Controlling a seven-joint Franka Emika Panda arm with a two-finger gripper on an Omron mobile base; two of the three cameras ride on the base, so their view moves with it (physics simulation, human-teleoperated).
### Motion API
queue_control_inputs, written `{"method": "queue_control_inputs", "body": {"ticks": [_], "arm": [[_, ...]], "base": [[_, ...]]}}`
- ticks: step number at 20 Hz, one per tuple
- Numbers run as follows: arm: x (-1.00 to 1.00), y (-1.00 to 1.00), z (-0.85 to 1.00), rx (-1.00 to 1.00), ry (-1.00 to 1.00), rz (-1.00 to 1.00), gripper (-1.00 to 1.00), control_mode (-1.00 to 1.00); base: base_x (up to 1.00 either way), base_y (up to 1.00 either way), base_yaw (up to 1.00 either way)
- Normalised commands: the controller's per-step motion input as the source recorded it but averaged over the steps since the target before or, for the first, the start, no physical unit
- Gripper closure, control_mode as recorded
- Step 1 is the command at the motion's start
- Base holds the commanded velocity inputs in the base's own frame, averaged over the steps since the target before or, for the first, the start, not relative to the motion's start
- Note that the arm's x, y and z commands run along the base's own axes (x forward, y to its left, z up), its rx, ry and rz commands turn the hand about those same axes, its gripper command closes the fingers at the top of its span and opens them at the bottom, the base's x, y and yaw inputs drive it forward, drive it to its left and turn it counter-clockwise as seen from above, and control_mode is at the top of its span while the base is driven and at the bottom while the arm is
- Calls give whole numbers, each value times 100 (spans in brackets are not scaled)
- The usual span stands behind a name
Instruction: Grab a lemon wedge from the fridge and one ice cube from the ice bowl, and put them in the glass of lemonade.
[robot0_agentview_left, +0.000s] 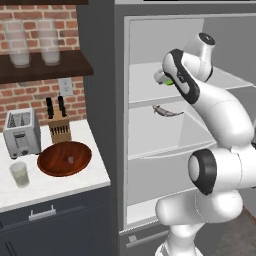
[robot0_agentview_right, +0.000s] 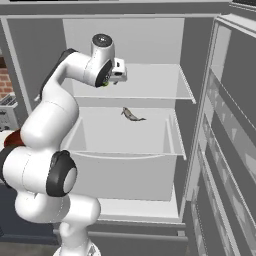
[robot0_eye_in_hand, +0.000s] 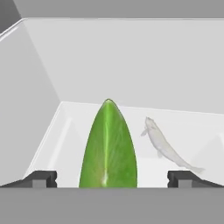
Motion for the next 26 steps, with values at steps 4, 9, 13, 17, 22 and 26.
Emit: {"method": "queue_control_inputs", "body": {"ticks": [4, 9, 13, 17, 22, 26], "arm": [[-7, 2, -30, 0, 2, 1, -100, -100], [-1, 3, -18, 0, 9, 1, 100, -100], [-6, 0, -11, 0, 9, 0, 100, -100], [-19, 0, -12, 0, 5, 0, 100, -100], [-65, 0, -12, 0, 0, 0, 100, -100], [-100, 0, -9, 0, -6, 0, 100, -100]], "base": [[0, 0, 0], [0, 0, 0], [0, 0, 0], [0, 0, 0], [0, 0, 0], [0, 0, 0]]}}
